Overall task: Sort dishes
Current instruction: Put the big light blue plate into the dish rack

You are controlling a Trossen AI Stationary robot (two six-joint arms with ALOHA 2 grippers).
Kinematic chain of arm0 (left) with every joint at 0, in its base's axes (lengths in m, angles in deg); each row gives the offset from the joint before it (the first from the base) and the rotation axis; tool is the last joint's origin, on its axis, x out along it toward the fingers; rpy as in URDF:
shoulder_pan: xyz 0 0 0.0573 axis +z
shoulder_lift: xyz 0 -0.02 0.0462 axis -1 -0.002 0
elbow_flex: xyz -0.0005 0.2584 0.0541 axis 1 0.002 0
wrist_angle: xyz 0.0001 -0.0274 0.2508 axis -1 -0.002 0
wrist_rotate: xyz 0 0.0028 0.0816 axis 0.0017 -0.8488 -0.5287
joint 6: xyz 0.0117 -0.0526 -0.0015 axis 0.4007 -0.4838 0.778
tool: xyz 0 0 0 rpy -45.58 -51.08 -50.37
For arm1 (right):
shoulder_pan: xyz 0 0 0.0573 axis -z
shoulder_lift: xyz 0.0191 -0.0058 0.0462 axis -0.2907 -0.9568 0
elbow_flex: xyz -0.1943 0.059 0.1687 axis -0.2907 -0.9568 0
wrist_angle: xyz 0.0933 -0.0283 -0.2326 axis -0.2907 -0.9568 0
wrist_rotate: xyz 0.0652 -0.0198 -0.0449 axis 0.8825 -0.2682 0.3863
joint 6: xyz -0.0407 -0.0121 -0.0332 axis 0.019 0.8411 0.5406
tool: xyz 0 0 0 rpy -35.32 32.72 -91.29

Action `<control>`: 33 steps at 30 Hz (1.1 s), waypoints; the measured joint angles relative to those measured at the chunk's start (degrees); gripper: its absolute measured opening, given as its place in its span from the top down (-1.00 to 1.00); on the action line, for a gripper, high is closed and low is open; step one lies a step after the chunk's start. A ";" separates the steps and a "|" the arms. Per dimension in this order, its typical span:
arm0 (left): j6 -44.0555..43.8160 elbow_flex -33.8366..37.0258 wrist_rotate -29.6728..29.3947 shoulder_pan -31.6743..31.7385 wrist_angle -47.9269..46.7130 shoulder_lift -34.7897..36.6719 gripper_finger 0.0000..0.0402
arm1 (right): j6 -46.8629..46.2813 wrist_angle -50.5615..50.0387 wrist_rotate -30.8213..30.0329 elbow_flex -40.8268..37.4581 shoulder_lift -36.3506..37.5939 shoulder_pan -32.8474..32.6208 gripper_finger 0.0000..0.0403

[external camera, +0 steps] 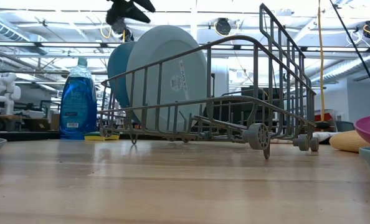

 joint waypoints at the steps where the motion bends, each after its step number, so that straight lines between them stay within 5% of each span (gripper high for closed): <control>1: 0.05 0.00 -0.30 0.00 0.23 0.81 0.20 | 0.00 0.02 0.00 0.02 -0.10 0.00 -0.08; 9: 7.44 -0.09 3.38 -5.32 11.09 3.06 0.27 | 0.72 -0.02 0.00 0.02 -1.20 0.02 -0.08; 16: 8.99 -0.07 4.54 -10.04 9.20 -3.15 0.87 | 2.16 0.07 0.00 0.01 -2.43 0.09 -0.08; 33: 0.99 -0.02 -11.25 -7.57 0.33 -7.37 0.99 | 0.87 0.11 0.02 0.01 -2.64 0.07 -0.08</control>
